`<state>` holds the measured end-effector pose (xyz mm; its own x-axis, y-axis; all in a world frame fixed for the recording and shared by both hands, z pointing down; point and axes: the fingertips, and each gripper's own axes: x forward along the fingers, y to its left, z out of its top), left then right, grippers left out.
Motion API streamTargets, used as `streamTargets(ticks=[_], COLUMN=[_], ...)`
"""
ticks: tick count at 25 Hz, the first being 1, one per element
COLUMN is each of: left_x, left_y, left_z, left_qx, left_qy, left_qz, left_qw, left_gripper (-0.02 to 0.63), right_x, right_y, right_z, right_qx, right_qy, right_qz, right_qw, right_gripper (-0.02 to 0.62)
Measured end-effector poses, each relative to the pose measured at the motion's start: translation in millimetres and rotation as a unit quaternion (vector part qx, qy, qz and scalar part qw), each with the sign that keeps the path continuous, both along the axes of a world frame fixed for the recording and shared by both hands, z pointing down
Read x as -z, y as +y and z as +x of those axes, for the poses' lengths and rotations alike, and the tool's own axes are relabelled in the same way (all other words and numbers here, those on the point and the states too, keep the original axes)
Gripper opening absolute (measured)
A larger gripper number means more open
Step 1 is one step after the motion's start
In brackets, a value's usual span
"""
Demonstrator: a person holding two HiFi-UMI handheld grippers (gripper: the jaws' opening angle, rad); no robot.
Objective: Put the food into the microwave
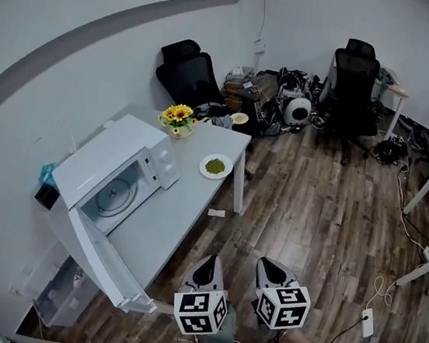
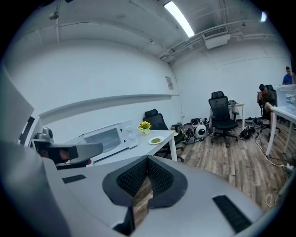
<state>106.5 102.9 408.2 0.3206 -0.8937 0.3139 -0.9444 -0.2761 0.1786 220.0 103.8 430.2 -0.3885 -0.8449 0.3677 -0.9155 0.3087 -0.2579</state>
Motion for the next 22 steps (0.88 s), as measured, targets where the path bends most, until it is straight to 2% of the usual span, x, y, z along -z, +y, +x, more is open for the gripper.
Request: streamTargets(ticks=[11, 22], left_x=[2.3, 3.2], left_y=[-74.8, -127.5], left_z=[-3.8, -14.9], left_qx=[-0.003, -0.002], left_qy=[0.001, -0.011], left_qz=[-0.001, -0.01], left_qw=[1.0, 0.9999], left_gripper=[0.001, 0.001], right_x=[2.1, 3.0], right_y=[-73.8, -129.0], right_z=[-1.1, -5.7], right_qx=[-0.004, -0.01], right_qy=[0.006, -0.006], right_qz=[-0.002, -0.005], right_qw=[1.0, 1.0], right_gripper=[0.015, 0.015])
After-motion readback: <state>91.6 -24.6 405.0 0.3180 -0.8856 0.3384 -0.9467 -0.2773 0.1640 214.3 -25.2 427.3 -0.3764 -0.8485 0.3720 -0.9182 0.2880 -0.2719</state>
